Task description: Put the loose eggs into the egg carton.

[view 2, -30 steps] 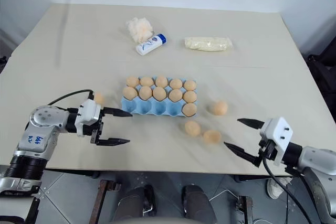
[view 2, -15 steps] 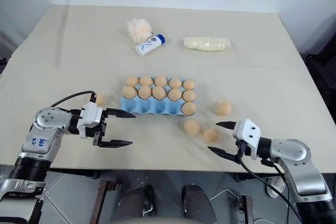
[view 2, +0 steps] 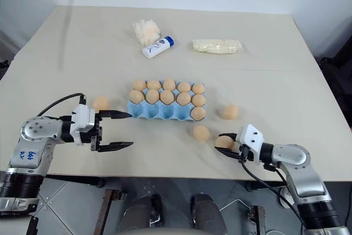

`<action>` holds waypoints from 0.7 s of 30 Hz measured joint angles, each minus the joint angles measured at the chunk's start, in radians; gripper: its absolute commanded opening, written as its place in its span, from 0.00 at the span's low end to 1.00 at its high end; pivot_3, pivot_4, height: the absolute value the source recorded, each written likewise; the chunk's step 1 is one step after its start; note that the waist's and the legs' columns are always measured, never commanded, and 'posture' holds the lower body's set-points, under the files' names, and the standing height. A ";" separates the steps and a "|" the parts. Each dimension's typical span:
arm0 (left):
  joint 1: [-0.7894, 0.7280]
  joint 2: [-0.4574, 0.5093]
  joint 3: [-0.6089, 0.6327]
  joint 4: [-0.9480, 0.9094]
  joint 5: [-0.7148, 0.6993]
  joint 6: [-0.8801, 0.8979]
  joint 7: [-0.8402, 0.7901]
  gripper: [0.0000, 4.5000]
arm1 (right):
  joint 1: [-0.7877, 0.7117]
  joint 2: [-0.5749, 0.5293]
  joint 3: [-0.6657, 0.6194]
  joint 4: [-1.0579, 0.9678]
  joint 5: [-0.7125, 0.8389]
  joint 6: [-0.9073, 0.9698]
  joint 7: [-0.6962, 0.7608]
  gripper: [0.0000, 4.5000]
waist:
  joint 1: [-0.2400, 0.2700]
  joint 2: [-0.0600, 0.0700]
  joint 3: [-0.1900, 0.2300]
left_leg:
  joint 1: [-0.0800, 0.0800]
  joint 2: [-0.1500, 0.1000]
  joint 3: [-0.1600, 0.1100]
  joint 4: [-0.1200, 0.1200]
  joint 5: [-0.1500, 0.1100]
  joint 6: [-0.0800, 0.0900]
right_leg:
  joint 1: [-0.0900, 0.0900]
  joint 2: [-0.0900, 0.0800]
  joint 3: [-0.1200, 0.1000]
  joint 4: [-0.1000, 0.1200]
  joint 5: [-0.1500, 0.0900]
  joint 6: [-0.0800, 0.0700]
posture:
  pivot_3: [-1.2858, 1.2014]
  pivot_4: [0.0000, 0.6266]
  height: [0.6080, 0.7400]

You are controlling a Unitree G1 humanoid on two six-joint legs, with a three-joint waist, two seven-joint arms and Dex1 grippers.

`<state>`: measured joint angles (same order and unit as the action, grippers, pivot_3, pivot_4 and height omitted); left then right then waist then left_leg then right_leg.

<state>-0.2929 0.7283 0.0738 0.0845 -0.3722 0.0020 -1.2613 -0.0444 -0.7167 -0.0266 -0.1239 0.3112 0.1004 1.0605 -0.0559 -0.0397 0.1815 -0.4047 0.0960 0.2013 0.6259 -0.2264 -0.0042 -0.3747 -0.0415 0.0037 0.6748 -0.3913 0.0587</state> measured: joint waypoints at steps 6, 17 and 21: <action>0.028 0.001 0.006 0.005 0.005 -0.007 0.022 1.00 | -0.175 -0.001 0.001 -0.183 0.127 0.255 -0.062 0.39 | -0.020 0.000 0.000 | 0.000 0.001 0.000 0.000 0.000 -0.001 | -0.001 0.001 0.000 0.002 0.001 -0.002 | 0.52 0.24 1.00; 0.052 0.022 0.022 -0.017 -0.017 0.116 0.048 1.00 | -0.561 0.218 0.282 0.023 -0.065 0.422 -0.248 0.39 | -0.027 0.001 0.000 | -0.001 0.001 0.000 -0.004 0.000 -0.001 | -0.004 0.000 -0.002 -0.001 0.001 -0.003 | 0.52 0.24 1.00; 0.075 0.029 0.044 -0.038 -0.018 0.120 0.065 1.00 | -0.580 0.266 0.328 0.097 -0.120 0.425 -0.274 0.39 | -0.026 0.001 0.000 | -0.002 0.001 0.001 -0.004 0.000 -0.002 | -0.004 0.000 -0.002 0.000 0.000 -0.002 | 0.52 0.24 1.00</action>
<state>-0.2184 0.7569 0.1173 0.0465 -0.3898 0.1215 -1.1962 -0.6243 -0.4502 0.3017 -0.0266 0.1911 0.5253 0.7867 -0.0823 -0.0391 0.1819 -0.4064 0.0971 0.2019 0.6216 -0.2262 -0.0059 -0.3791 -0.0410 0.0022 0.6744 -0.3910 0.0571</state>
